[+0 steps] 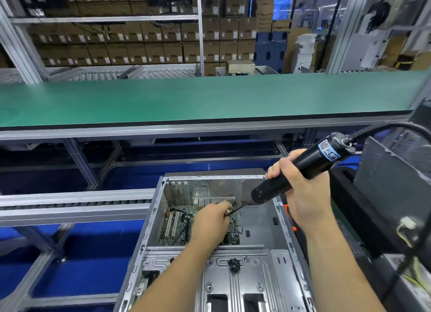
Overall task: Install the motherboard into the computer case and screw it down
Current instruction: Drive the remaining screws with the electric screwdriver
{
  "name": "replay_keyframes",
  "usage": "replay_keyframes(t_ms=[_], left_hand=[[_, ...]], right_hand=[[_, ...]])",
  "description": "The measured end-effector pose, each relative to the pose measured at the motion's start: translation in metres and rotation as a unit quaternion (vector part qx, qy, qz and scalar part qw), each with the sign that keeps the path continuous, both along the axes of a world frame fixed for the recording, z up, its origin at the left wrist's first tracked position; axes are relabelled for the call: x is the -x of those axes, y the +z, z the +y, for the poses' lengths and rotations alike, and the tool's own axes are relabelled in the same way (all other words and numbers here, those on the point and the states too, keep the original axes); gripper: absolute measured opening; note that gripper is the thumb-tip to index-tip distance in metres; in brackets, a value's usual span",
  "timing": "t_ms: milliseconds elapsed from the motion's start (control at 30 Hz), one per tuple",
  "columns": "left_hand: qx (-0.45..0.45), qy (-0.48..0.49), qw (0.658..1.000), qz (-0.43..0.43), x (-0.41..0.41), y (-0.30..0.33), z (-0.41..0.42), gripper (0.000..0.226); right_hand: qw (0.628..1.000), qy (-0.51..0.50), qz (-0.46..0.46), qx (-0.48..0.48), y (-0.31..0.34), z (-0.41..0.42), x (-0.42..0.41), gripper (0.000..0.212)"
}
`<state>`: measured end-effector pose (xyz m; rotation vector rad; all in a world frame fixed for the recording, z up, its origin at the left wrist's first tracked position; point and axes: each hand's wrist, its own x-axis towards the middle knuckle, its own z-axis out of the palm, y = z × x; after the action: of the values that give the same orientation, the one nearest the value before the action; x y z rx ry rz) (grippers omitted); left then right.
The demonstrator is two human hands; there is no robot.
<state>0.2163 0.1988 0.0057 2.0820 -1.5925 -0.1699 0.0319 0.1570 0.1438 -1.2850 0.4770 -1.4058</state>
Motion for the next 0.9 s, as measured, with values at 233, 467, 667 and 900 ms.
replay_keyframes(t_ms=[233, 467, 667, 900], left_hand=[[0.01, -0.009, 1.0, -0.029, 0.002, 0.002, -0.013, 0.031], [-0.035, -0.041, 0.999, 0.009, -0.005, -0.003, -0.035, 0.035], [-0.041, -0.038, 0.998, 0.03, 0.0, -0.014, -0.043, 0.035], [-0.055, -0.023, 0.997, 0.056, -0.006, -0.021, -0.046, 0.035]], right_hand=[[1.0, -0.026, 0.016, 0.001, 0.004, -0.007, 0.001, 0.011], [0.998, -0.051, 0.027, -0.014, -0.003, -0.019, -0.009, 0.013], [0.996, -0.068, 0.064, -0.006, -0.014, -0.031, -0.014, 0.014], [0.994, -0.068, 0.089, -0.003, -0.02, -0.038, -0.02, 0.016]])
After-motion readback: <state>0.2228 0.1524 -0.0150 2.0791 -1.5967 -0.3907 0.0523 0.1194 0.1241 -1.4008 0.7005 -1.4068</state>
